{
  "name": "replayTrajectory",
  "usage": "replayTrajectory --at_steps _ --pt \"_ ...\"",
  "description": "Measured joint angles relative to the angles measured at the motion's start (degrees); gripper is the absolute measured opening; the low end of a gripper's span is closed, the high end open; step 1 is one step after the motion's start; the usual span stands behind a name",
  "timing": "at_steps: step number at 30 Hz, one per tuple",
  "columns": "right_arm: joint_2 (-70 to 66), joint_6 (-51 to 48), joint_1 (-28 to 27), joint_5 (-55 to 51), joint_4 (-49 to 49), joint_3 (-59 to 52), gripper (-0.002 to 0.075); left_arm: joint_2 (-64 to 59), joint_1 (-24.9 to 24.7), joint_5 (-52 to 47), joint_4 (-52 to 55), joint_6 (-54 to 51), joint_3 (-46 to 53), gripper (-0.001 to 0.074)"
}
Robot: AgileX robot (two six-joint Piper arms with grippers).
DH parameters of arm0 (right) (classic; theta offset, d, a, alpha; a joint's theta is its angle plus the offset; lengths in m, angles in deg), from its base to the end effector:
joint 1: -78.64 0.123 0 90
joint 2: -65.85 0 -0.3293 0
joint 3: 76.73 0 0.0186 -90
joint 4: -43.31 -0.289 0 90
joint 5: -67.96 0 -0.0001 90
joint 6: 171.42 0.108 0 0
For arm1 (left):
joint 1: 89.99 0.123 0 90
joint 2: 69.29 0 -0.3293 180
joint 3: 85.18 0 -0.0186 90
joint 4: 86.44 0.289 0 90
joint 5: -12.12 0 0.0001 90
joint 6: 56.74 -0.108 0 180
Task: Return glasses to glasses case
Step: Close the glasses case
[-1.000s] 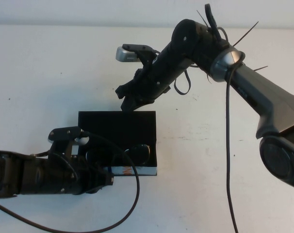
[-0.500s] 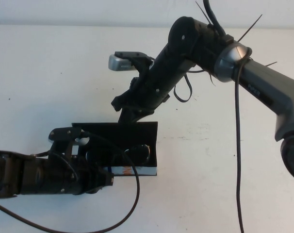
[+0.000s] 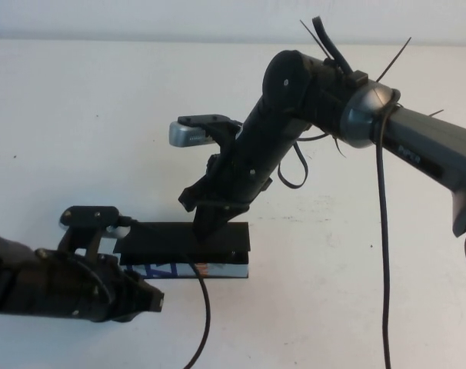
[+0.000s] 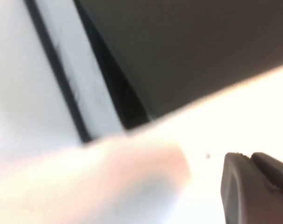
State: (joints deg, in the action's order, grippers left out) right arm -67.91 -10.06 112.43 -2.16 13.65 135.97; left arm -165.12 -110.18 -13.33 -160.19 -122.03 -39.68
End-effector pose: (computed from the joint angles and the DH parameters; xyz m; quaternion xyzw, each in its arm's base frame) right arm 0.4158 0.3388 0.2300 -0.3645 0.8948 0.2543 0.0412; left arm 0.2467 -0.1383 0.1523 0.1658 0.9288 -0.2589 0.2072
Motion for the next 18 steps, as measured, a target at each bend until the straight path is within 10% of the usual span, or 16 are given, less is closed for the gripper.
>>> replayTrajectory --at_steps 18 --pt "0.0 0.7 1.6 0.0 3.5 -0.5 -0.0011 34.7 0.0 -2.4 9.9 12.4 3.3 -0.0004"
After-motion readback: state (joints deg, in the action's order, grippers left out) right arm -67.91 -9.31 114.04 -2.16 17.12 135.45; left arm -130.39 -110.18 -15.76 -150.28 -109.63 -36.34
